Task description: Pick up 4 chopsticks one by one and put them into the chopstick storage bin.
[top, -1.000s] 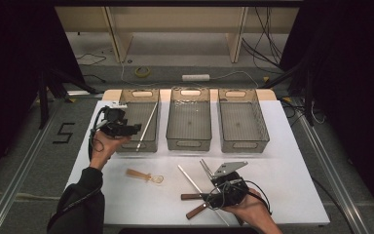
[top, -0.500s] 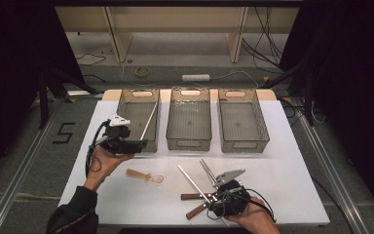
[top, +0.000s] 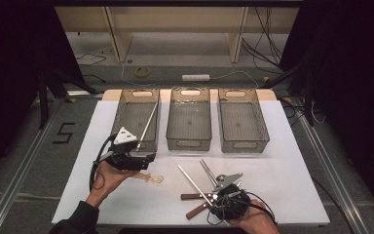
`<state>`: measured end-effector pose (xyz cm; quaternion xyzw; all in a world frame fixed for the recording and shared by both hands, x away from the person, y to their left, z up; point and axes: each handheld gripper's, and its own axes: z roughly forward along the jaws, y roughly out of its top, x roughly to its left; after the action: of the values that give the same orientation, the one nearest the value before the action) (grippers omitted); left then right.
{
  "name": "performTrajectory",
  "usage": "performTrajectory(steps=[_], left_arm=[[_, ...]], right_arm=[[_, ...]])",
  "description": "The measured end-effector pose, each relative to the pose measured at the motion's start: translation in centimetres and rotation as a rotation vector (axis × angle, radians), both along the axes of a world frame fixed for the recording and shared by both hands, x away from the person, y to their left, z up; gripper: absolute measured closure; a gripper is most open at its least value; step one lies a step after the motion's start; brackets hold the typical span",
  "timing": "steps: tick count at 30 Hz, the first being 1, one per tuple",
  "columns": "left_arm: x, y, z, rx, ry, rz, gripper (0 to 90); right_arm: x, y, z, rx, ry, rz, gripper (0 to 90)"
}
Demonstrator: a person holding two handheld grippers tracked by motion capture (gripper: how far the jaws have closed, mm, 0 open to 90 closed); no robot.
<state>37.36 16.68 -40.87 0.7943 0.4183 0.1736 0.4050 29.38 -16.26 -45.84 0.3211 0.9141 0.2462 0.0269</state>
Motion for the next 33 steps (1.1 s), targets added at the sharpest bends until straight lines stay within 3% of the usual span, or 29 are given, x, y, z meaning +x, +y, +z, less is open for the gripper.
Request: performTrajectory(steps=[9, 14, 21, 33], left_arm=[[-1.6, -0.5, -0.4, -0.002, -0.012, -0.029, 19.2], [-2.3, -0.8, -1.0, 0.012, 0.001, -0.051, 19.2], [-2.7, -1.2, -1.3, 0.033, 0.000, -0.076, 19.1], [-3.1, -1.6, -1.3, 0.034, -0.001, -0.098, 19.1]], right_arm=[[-0.1, 0.2, -0.6, -0.032, 0.028, 0.000, 71.0], [-0.1, 0.4, -0.8, -0.045, 0.028, 0.006, 75.6], [0.0, 0.5, -0.8, -0.051, 0.033, -0.025, 82.4], [0.2, 0.5, -0.3, -0.059, 0.005, -0.022, 86.4]])
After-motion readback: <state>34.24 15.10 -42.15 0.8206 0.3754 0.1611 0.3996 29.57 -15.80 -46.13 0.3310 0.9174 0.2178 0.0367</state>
